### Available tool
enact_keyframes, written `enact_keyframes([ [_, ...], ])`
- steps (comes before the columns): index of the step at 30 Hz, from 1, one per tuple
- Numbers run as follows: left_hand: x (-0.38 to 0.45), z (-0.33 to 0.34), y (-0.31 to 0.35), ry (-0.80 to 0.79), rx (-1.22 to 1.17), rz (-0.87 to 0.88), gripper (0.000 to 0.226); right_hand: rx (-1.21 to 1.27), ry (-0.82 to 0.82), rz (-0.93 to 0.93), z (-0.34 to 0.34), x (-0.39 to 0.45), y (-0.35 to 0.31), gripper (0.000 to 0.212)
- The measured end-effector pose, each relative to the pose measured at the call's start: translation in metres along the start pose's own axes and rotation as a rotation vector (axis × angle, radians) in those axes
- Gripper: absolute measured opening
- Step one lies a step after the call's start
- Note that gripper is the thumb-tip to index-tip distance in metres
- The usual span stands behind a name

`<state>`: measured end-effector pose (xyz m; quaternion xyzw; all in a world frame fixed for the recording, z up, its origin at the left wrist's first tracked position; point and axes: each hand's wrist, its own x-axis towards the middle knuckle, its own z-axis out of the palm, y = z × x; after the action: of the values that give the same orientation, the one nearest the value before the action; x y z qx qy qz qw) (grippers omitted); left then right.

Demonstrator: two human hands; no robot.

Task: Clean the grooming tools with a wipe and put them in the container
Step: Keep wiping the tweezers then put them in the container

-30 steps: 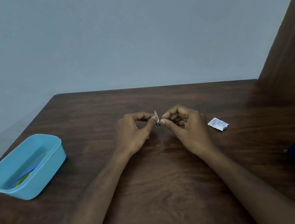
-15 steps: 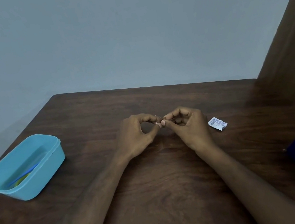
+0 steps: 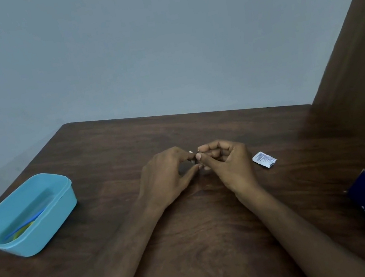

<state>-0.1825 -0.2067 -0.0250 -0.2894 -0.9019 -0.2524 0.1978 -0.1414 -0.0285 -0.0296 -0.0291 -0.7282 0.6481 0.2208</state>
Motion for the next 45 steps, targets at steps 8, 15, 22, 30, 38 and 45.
enact_keyframes([
  [8, 0.000, 0.000, 0.004, -0.039, 0.084, 0.033, 0.025, 0.016, -0.084, 0.035, -0.001, 0.002, 0.002, 0.016],
  [15, 0.001, 0.002, 0.000, -0.006, 0.100, 0.078, 0.025, 0.099, -0.061, 0.108, -0.005, 0.002, 0.002, 0.004],
  [22, 0.002, 0.002, -0.005, 0.042, -0.190, -0.109, 0.026, 0.154, -0.023, 0.157, -0.008, 0.004, 0.000, 0.009],
  [30, 0.007, 0.006, -0.016, 0.119, -0.493, -0.254, 0.027, 0.340, 0.039, 0.231, -0.006, 0.000, -0.007, 0.010],
  [38, -0.013, -0.014, -0.012, 0.151, -0.371, -0.317, 0.020, 0.340, -0.059, 0.264, 0.003, -0.018, -0.018, 0.014],
  [45, -0.065, -0.070, -0.028, 0.142, -0.152, -0.426, 0.016, 0.216, -0.037, 0.109, 0.023, -0.032, -0.035, 0.009],
])
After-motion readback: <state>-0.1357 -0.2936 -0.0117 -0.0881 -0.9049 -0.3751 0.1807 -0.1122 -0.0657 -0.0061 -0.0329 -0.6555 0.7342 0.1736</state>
